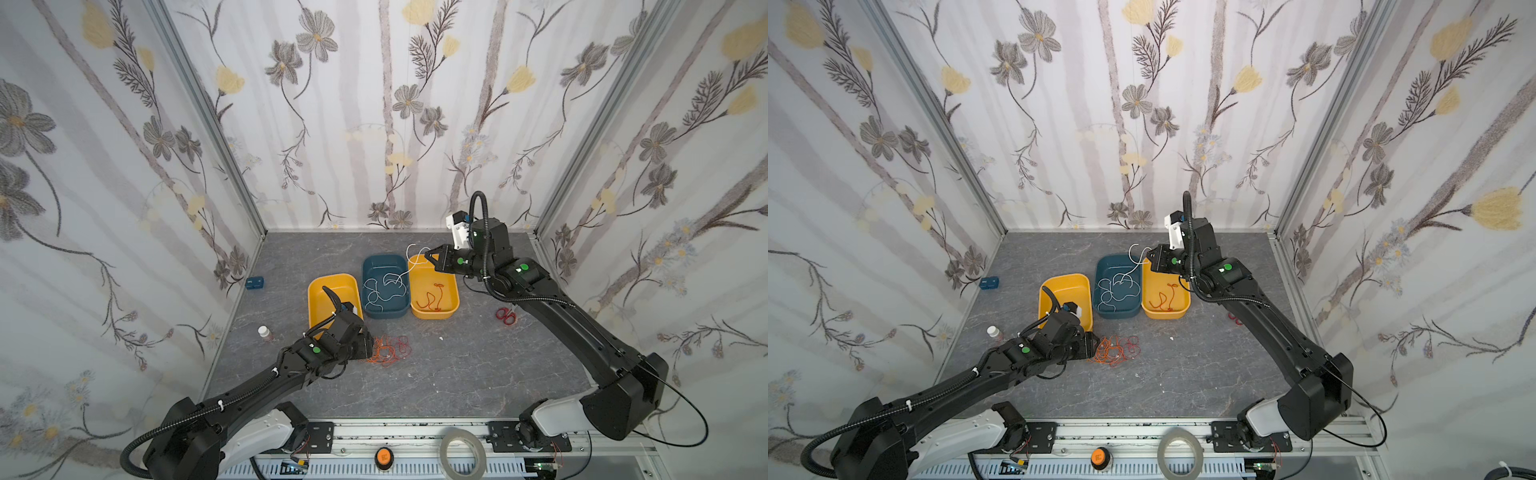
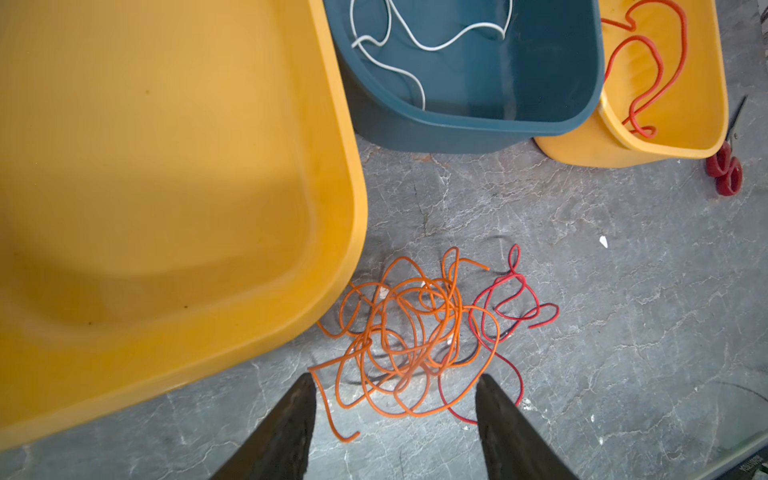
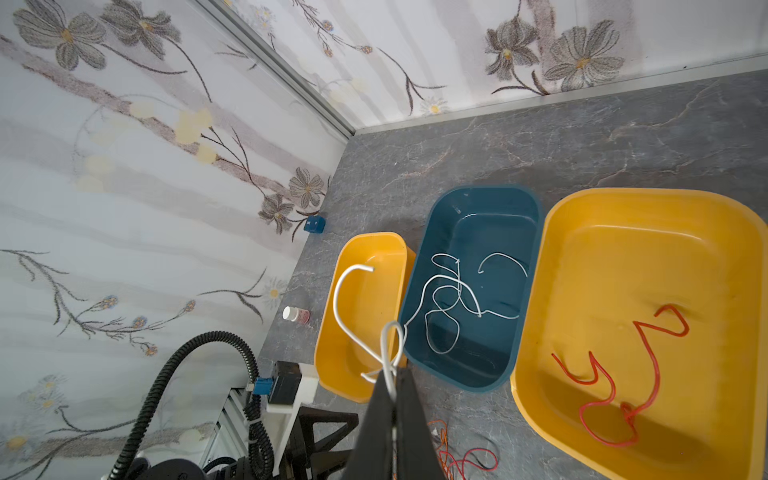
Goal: Untangle the cables
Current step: 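Carry the white wire over the teal tub and open the right gripper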
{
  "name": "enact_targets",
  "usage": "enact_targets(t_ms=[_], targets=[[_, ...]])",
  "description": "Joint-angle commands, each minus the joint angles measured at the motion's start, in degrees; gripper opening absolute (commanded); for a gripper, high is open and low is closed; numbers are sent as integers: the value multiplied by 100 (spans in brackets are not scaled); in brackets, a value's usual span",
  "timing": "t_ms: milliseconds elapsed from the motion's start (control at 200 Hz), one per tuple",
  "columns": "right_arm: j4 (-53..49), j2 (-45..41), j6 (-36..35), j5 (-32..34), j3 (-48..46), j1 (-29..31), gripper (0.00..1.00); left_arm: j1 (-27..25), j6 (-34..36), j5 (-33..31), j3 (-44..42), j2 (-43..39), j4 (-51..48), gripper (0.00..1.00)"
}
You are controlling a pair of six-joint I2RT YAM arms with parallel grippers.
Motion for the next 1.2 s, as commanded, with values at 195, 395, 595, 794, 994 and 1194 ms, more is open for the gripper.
enact_targets(t_ms=[195,395,595,794,994,1194], targets=[[268,1293,-133,-2,539,137,0,41,-185,31,-195,-259,-23,63],[179,2119,-172,174,800,211,0,56,-231,88,-292,-258,99,63],[-73,2801,-334,567,1109,360,1,52,-223,161,-294,-189,187,63],[-531,3386,-552,671,1507,542,12,56,-240,215,-320,-167,291,63],[-767,3380,-750,789,1479,569,41,56,-227,266,-303,-76,350,63],[-824,2845,-1004,830,1149,569,50,56,-223,357,-304,-49,422,63]])
